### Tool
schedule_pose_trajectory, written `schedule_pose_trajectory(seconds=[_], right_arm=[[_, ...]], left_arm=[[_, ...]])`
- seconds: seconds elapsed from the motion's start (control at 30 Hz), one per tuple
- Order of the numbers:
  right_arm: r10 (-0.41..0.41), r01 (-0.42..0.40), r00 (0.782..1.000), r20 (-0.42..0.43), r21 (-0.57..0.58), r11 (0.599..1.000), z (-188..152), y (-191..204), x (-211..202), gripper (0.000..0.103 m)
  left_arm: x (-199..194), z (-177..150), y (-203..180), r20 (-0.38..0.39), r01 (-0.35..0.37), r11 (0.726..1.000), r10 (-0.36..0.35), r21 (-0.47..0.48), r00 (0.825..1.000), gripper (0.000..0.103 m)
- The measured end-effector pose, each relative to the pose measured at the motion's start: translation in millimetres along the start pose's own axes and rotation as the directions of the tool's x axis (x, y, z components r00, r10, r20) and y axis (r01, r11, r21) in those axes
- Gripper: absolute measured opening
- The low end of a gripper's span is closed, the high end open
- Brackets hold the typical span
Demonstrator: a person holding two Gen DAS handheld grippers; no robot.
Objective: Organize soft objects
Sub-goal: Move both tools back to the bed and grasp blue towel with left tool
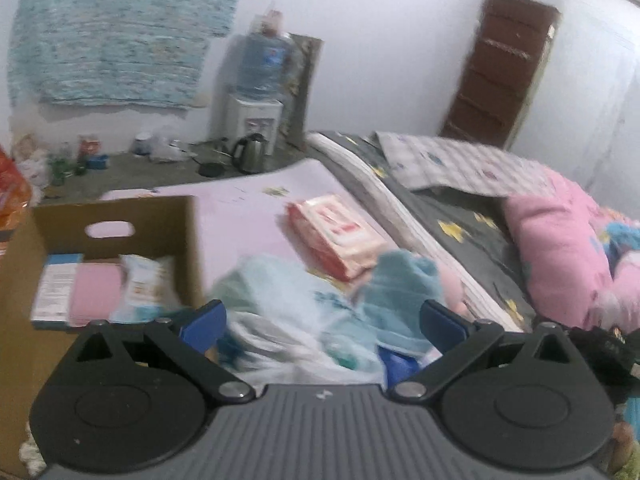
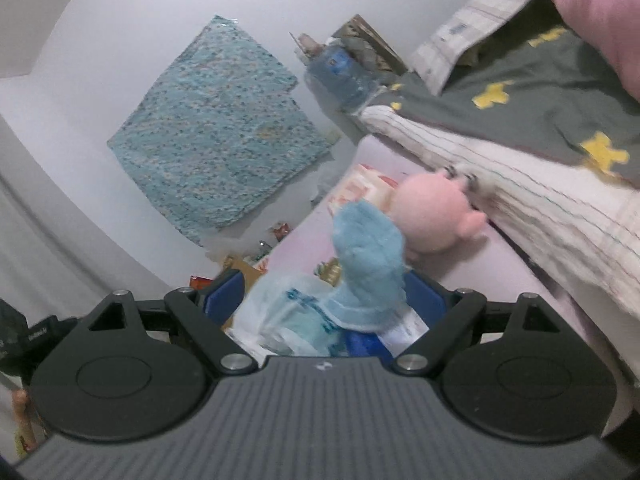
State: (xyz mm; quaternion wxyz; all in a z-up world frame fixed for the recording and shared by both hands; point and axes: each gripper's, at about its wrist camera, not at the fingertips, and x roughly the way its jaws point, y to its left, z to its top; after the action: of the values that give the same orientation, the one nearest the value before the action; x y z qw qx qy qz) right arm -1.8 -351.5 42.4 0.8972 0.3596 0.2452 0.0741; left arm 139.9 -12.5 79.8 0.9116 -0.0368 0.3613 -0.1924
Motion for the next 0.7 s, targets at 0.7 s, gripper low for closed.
schedule_pose_trajectory(seconds=[0.7], right_arm=[[0.006, -0.02, 0.995, -0.097, -0.144, 0.989, -2, -38, 117, 0.064]], left_arm=[[220, 13, -134, -0.29, 0.056, 0.986, -0.008, 0.156, 0.957, 0.101]])
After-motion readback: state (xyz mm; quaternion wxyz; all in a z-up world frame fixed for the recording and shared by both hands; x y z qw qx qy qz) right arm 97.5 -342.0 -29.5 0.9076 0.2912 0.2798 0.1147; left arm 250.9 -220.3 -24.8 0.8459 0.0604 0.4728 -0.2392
